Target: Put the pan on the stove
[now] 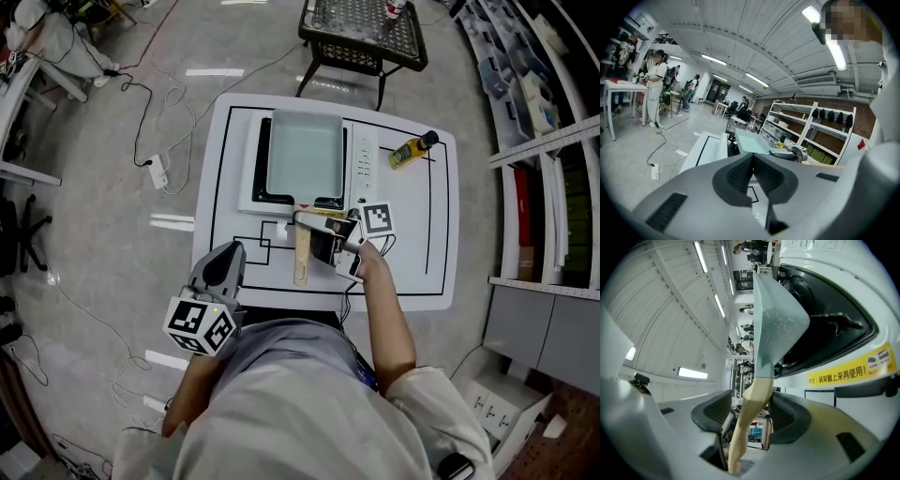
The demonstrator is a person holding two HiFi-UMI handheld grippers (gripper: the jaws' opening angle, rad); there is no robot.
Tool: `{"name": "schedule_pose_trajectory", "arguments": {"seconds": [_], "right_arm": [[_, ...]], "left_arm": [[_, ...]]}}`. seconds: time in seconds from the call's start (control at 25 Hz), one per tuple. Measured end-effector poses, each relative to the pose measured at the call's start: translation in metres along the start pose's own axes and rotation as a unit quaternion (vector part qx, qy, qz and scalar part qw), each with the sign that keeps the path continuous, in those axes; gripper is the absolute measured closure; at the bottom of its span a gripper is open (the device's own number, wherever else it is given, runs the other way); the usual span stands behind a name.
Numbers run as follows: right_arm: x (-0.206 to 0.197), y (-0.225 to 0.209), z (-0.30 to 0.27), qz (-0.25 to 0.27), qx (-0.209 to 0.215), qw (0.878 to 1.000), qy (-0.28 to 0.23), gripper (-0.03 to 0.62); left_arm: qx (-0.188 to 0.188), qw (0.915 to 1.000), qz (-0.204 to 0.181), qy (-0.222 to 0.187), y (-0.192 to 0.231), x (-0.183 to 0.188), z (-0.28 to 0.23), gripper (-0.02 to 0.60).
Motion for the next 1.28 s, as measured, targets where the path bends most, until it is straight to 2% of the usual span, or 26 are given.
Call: {"name": "schedule_pose_trajectory", "arguments": {"seconds": [0.24, 0.64, 1.0, 1.28], "right_arm": [[-0.001, -0.005, 0.006, 0.006, -0.030, 0.999, -0.022, 0.344], [-0.006, 0.001, 0.021, 0.014, -0.040, 0.998, -0.054, 0.344], [-0.016, 0.006, 0.040, 0.060, -0.104, 0.990, -0.069, 0.345], [-0.029, 0.013, 0.050, 0.068, -0.117, 0.987, -0.090, 0.345]], "left_arm": [[-0.004, 1.0000, 0.000, -0.001, -0.002, -0.004, 0.005, 0.574], [-0.016, 0.9998, -0.005, -0.006, -0.008, -0.002, 0.009, 0.574], [-0.029, 0.9995, -0.012, -0.009, -0.014, 0.001, 0.013, 0.574], [-0.040, 0.9990, -0.015, -0.012, -0.017, 0.001, 0.017, 0.575]]}}
Point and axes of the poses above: the fingertips, and each gripper's own axes: z backward along the fingers, y to its left, x out of its top, the point moved 5 cm from there along z, backward along the fingers, and after that the axes turned 1 degree about -z, right-handed, at the moved point
